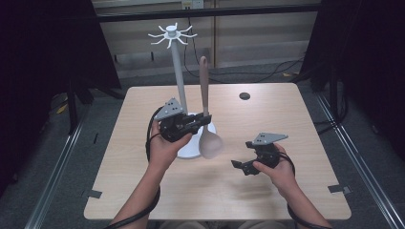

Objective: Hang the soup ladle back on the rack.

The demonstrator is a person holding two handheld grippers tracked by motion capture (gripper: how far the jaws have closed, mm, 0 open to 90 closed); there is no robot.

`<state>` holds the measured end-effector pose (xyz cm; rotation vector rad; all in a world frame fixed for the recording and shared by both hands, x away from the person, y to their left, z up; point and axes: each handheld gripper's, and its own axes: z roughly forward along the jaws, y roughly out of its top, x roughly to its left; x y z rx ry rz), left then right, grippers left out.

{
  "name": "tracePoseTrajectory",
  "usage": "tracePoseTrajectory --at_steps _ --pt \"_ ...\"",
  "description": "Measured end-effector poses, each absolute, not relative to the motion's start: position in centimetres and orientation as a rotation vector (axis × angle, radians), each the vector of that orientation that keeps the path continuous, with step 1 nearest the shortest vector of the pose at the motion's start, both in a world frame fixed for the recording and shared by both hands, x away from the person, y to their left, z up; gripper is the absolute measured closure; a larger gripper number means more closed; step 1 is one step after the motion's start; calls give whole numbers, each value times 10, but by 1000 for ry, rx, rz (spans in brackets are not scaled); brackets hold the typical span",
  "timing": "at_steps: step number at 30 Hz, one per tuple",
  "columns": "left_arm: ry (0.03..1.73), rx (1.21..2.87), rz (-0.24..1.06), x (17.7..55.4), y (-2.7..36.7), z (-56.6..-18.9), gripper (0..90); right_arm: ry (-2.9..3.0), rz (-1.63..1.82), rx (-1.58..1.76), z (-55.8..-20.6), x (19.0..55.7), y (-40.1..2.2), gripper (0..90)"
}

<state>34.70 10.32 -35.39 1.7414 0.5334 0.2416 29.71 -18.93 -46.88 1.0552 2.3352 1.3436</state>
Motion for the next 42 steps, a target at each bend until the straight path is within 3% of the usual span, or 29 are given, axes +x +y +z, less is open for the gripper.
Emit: tracePoseTrajectory --at_steps 42 --pt "559 1681 264 363 121 -331 797 2331 1359 1054 -469 294 -190 55"
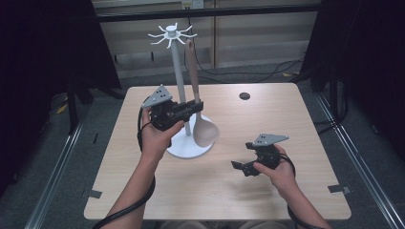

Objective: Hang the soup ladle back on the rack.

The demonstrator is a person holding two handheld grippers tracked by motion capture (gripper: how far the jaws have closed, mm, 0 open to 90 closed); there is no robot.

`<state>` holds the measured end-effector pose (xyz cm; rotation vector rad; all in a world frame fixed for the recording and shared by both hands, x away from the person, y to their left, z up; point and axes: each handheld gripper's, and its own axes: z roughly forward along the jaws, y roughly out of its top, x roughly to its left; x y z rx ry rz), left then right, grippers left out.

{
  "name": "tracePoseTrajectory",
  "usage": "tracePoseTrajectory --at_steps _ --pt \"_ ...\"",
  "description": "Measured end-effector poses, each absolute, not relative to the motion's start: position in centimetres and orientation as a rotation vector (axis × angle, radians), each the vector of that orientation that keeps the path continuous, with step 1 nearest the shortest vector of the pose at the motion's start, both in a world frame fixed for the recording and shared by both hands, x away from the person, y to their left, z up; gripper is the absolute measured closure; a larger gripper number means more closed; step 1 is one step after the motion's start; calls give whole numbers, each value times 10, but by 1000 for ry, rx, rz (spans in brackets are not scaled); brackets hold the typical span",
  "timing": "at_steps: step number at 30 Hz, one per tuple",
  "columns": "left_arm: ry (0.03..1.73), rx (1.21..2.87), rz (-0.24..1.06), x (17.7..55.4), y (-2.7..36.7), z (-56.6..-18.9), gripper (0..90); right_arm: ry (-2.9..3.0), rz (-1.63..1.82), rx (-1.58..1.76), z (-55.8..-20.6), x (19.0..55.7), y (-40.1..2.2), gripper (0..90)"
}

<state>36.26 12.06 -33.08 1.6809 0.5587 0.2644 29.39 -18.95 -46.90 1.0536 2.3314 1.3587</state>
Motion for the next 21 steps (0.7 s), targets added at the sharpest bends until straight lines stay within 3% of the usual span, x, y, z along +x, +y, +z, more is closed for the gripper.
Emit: tracePoseTrajectory --at_steps 21 --pt "591 1666 278 369 127 -336 797 2328 1365 1059 -470 294 -191 55"
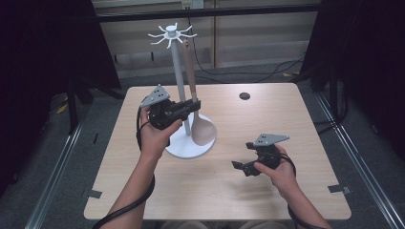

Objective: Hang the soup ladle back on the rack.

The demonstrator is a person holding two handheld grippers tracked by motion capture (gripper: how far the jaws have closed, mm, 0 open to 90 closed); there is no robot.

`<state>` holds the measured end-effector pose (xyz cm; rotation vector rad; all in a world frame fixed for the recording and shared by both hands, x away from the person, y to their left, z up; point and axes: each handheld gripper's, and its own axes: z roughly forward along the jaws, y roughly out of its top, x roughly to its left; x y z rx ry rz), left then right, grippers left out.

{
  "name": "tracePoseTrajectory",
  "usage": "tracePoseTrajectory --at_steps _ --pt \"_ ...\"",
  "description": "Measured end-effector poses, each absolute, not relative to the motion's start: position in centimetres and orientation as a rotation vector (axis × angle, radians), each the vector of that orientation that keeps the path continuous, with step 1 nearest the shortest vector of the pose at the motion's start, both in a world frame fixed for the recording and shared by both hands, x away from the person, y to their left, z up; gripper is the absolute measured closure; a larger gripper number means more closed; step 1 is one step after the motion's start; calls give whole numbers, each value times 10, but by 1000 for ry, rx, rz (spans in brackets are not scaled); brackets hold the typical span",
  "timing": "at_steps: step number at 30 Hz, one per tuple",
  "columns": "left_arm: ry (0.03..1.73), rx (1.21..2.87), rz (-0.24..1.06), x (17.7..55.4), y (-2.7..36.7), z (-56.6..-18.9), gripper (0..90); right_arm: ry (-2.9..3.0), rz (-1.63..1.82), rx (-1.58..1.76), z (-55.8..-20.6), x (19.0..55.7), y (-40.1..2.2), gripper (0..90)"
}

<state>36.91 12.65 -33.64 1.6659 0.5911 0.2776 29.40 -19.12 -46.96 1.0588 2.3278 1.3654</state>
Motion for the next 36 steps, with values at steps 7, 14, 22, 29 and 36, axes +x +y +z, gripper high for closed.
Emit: tracePoseTrajectory --at_steps 7,14,22,29,36 --pt "606 1667 293 373 129 -338 796 2329 1366 1066 -471 293 -192 56" --pt "593 1674 323 376 132 -340 794 2323 1358 1072 -471 291 -196 56" --pt "597 1656 334 379 135 -342 785 2320 1364 1076 -470 290 -196 56" --pt "596 1649 344 381 137 -340 774 2325 1365 1072 -471 290 -195 57" --pt "605 1643 347 381 137 -339 743 2328 1363 1071 -472 290 -195 56"
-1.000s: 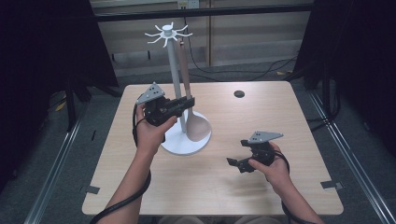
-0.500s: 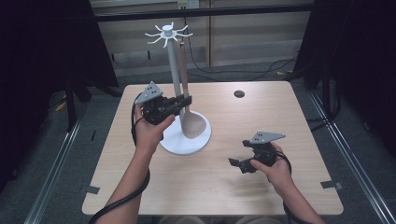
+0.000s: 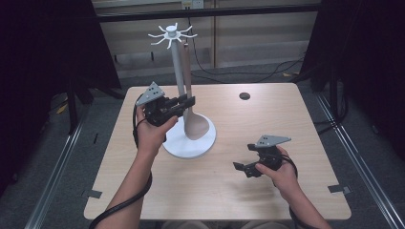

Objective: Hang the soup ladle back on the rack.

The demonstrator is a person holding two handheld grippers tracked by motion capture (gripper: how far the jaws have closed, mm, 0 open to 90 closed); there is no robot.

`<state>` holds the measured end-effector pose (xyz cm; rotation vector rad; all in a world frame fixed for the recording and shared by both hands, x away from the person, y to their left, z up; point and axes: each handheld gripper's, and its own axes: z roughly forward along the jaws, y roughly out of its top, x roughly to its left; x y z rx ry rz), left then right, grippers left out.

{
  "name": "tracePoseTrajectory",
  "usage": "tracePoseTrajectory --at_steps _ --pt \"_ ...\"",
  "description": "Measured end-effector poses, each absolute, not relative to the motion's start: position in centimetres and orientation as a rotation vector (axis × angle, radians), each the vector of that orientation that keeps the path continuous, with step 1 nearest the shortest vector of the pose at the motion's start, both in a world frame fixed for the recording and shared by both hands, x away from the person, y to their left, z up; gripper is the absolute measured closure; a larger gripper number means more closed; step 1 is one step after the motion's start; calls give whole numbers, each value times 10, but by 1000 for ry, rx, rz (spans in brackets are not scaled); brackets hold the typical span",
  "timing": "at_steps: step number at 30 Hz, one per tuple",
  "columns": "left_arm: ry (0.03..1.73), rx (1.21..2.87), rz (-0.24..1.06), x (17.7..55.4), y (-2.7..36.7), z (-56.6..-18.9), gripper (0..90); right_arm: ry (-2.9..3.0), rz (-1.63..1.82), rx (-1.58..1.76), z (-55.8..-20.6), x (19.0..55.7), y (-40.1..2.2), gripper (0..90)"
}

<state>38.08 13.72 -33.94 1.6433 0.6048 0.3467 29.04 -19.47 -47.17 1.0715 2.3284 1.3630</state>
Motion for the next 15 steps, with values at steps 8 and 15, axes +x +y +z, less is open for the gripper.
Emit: tracePoseTrajectory --at_steps 8,15 --pt "612 1653 351 382 137 -341 639 2327 1367 1076 -472 291 -195 56" --pt "627 1662 352 382 137 -342 514 2324 1367 1076 -472 290 -195 56"
